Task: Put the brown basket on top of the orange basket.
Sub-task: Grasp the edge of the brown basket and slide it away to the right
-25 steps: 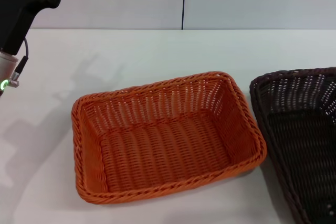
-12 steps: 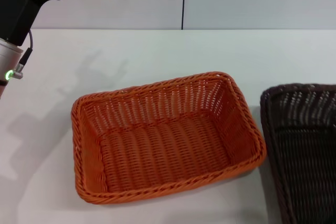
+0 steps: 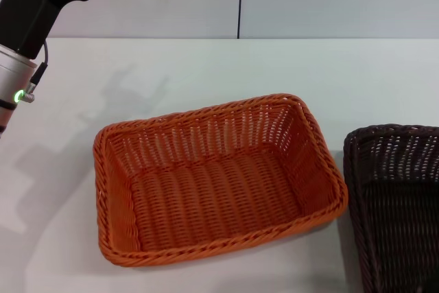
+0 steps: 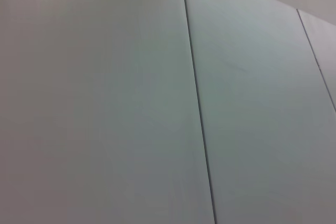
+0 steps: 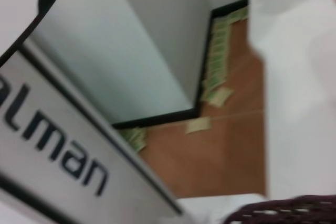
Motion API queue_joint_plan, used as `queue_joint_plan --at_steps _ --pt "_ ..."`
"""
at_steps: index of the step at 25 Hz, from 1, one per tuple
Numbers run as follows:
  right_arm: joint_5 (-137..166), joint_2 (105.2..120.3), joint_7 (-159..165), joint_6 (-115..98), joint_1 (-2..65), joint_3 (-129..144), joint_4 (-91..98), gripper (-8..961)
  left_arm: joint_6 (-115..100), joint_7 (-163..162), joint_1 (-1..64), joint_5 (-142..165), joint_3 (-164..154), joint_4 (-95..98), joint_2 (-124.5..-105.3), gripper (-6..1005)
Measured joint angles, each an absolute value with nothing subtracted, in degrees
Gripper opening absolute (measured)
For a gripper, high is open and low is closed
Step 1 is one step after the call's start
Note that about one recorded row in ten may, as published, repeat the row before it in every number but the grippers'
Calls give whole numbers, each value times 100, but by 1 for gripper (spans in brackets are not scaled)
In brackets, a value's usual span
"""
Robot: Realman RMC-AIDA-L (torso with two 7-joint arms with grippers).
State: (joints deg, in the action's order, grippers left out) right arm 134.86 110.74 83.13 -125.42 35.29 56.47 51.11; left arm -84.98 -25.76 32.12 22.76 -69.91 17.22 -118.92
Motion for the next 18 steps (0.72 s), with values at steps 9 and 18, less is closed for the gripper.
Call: queue_joint_plan --at_steps 9,18 --pt "13694 10668 8287 -12437 3854 4640 5349 569 -8490 -2575 3191 2277 -6989 1715 -11901 813" --pt "14581 10538 8358 -10982 4348 3766 5322 570 -8550 -2578 3063 2283 -7001 1680 -11905 813"
